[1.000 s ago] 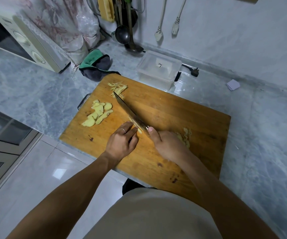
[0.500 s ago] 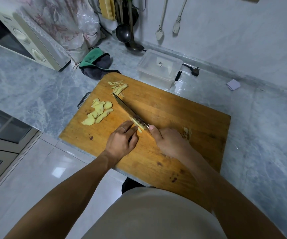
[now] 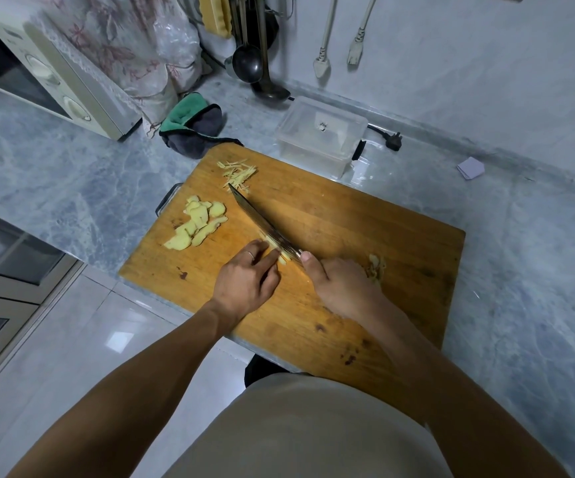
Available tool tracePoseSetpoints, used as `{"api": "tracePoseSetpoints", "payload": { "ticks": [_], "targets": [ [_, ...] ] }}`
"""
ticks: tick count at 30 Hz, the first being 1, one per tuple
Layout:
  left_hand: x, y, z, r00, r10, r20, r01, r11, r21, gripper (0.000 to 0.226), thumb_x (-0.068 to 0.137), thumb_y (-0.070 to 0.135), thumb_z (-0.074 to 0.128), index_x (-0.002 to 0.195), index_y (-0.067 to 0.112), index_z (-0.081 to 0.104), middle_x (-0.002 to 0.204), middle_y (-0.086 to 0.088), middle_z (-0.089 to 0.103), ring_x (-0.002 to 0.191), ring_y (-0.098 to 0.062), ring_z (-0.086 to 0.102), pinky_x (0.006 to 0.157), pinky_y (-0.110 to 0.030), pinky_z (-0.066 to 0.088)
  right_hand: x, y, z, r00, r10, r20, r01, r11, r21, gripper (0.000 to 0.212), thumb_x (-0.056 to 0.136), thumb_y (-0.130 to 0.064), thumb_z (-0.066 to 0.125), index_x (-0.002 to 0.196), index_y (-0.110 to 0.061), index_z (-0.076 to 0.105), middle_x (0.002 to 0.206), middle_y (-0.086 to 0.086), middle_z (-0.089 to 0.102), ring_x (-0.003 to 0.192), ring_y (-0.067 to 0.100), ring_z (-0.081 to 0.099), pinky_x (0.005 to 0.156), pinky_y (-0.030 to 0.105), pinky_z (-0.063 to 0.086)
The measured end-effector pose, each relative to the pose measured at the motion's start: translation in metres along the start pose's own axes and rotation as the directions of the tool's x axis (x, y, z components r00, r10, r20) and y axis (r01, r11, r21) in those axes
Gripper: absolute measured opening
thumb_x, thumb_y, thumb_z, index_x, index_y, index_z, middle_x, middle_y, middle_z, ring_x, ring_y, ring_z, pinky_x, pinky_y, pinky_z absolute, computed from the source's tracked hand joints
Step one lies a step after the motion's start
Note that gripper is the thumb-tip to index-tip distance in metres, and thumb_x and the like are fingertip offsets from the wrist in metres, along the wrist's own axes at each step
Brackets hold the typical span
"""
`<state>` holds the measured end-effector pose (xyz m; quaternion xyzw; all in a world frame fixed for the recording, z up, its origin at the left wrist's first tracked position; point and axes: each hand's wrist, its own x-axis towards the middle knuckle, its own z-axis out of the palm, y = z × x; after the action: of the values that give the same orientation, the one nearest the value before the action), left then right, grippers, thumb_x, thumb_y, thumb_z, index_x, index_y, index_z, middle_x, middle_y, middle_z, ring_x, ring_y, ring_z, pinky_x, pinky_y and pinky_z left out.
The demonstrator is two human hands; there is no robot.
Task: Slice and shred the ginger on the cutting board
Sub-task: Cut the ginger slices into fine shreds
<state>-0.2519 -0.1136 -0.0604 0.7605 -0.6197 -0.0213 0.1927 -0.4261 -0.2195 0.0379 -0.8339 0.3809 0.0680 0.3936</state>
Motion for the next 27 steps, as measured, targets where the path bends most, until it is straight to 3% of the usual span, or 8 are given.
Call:
{"api": "tracePoseSetpoints", "payload": {
  "ticks": [6,14,17,21,27],
  "targets": [
    [0.000,-0.001,0.000,1.000,0.025,-0.008,-0.025,1.000,0.002,0.041,0.094,0.031,0.046,0.122,0.011,0.070,0.122,-0.019,0.065,0.119,-0.032,0.061,0.073,-0.041,0.058,-0.002,-0.001,-0.001,1.000,-0.015,0.011,0.015,1.000,-0.010,0.069,0.109,-0.049,0.019,0.057,-0.014,0.048,0.055,-0.001,0.049,0.053,0.008,0.047,0.052,0.024,0.029],
    [0.000,0.001,0.000,1.000,0.004,-0.010,-0.004,1.000,0.011,0.039,0.094,0.031,0.048,0.121,0.013,0.070,0.123,-0.017,0.063,0.112,-0.030,0.064,0.067,-0.038,0.058,-0.002,-0.001,0.003,1.000,-0.016,0.015,0.016,1.000,0.011,0.067,0.108,-0.050,0.018,0.057,-0.018,0.046,0.055,-0.003,0.049,0.054,0.008,0.046,0.055,0.027,0.029],
    [0.000,0.001,0.001,1.000,-0.003,-0.017,0.003,1.000,0.010,0.039,0.094,0.031,0.048,0.120,0.013,0.070,0.124,-0.016,0.063,0.111,-0.030,0.064,0.067,-0.037,0.058,-0.002,-0.001,0.005,1.000,-0.004,0.016,0.004,1.000,0.023,0.065,0.108,-0.051,0.018,0.058,-0.019,0.045,0.058,-0.002,0.049,0.059,0.011,0.047,0.057,0.029,0.031],
    [0.000,0.000,0.003,1.000,-0.004,-0.028,0.004,1.000,-0.004,0.038,0.094,0.031,0.049,0.119,0.013,0.071,0.124,-0.016,0.063,0.114,-0.030,0.063,0.068,-0.037,0.058,0.003,-0.002,0.010,0.999,0.030,0.030,-0.031,0.998,0.050,0.064,0.107,-0.053,0.016,0.060,-0.022,0.045,0.063,-0.001,0.049,0.075,0.022,0.050,0.072,0.034,0.039],
    [-0.001,0.000,0.004,0.999,-0.007,-0.036,0.007,1.000,-0.003,0.039,0.095,0.032,0.047,0.119,0.012,0.071,0.124,-0.015,0.064,0.113,-0.029,0.063,0.068,-0.036,0.057,0.009,-0.006,0.018,0.999,0.043,0.029,-0.045,0.996,0.077,0.062,0.107,-0.054,0.016,0.059,-0.023,0.040,0.064,-0.003,0.045,0.085,0.024,0.047,0.076,0.034,0.034]
  ]
}}
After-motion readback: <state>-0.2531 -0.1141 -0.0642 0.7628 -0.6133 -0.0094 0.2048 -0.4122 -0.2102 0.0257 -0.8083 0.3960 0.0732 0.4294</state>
